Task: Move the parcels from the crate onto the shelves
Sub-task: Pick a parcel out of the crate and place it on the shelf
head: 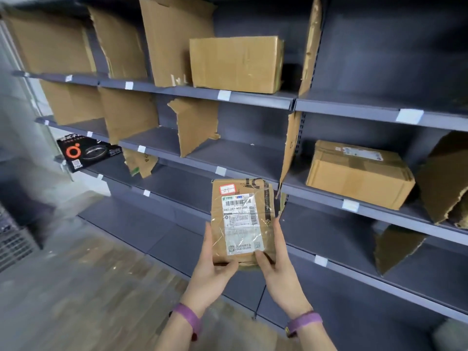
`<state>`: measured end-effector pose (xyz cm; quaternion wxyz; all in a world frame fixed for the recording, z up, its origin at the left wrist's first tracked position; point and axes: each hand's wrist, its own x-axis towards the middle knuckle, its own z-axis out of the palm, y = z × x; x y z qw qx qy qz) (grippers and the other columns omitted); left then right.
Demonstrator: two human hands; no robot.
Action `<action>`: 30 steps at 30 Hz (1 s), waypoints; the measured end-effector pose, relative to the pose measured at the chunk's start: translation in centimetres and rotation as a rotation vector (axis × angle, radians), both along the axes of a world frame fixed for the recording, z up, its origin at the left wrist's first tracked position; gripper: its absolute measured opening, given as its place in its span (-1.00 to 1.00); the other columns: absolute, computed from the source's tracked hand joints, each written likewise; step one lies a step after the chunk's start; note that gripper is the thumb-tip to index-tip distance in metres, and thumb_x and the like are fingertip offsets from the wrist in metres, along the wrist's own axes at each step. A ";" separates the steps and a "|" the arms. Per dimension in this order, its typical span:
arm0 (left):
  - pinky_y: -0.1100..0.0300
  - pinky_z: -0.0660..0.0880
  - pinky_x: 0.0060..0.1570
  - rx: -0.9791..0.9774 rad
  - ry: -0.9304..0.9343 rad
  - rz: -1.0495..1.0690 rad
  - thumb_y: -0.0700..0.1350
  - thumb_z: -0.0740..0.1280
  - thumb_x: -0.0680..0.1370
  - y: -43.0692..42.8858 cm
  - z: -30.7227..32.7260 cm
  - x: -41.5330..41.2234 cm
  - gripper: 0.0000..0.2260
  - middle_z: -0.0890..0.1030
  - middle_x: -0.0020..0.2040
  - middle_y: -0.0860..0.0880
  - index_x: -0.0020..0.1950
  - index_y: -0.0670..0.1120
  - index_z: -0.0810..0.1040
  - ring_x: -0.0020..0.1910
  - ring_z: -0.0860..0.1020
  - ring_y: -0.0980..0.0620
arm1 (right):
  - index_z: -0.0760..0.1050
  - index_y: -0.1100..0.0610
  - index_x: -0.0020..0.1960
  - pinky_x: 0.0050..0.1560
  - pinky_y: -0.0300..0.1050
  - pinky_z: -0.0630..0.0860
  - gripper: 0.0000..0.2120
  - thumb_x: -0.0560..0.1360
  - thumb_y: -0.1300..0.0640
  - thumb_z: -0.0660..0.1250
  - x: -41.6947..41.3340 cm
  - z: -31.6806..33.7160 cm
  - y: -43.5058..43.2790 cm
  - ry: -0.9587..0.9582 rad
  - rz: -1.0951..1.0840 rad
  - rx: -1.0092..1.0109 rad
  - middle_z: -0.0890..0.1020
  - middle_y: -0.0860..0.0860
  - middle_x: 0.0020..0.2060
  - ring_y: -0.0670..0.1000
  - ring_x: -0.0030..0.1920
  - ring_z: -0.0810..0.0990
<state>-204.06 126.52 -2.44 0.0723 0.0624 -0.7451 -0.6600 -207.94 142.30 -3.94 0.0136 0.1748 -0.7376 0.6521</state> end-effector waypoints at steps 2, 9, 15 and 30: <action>0.56 0.42 -0.13 -0.019 -0.008 0.025 -0.18 0.36 0.52 -2.8 -0.1 -1.2 -0.14 0.54 0.16 0.32 0.41 0.41 -0.20 0.05 0.54 0.37 | -0.06 -0.45 0.45 0.37 -0.38 0.27 -0.26 0.62 0.24 0.20 -1.4 0.2 -2.7 0.000 0.037 -0.003 0.23 -0.47 0.41 -0.26 0.43 0.30; 0.25 0.43 0.25 -0.091 0.100 0.001 -0.23 0.39 0.50 -11.1 1.2 -8.1 -0.11 0.40 0.35 0.30 0.50 0.28 -0.17 0.26 0.44 0.31 | -0.06 -0.35 0.50 0.39 -0.38 0.23 -0.25 0.61 0.29 0.20 -8.3 1.1 -11.2 0.070 0.019 -0.013 0.24 -0.34 0.46 -0.26 0.45 0.25; 0.48 0.41 0.07 -0.135 0.182 -0.005 -0.31 0.38 0.48 -19.6 2.7 -15.9 -0.15 0.42 0.29 0.40 0.52 0.17 -0.08 0.28 0.41 0.35 | -0.09 -0.42 0.47 0.27 -0.49 0.31 -0.24 0.61 0.23 0.21 -16.8 1.1 -20.1 0.080 0.013 -0.038 0.33 -0.32 0.42 -0.27 0.36 0.37; 0.44 0.45 0.02 -0.231 0.265 0.233 -0.29 0.48 0.40 -40.8 3.6 -26.3 -0.11 0.43 0.29 0.37 0.52 0.15 0.00 0.21 0.52 0.16 | -0.01 -0.34 0.50 0.10 -0.47 0.44 -0.09 0.46 0.28 0.42 -30.2 1.9 -42.3 0.090 0.307 -0.119 0.44 -0.30 0.35 -0.22 0.32 0.46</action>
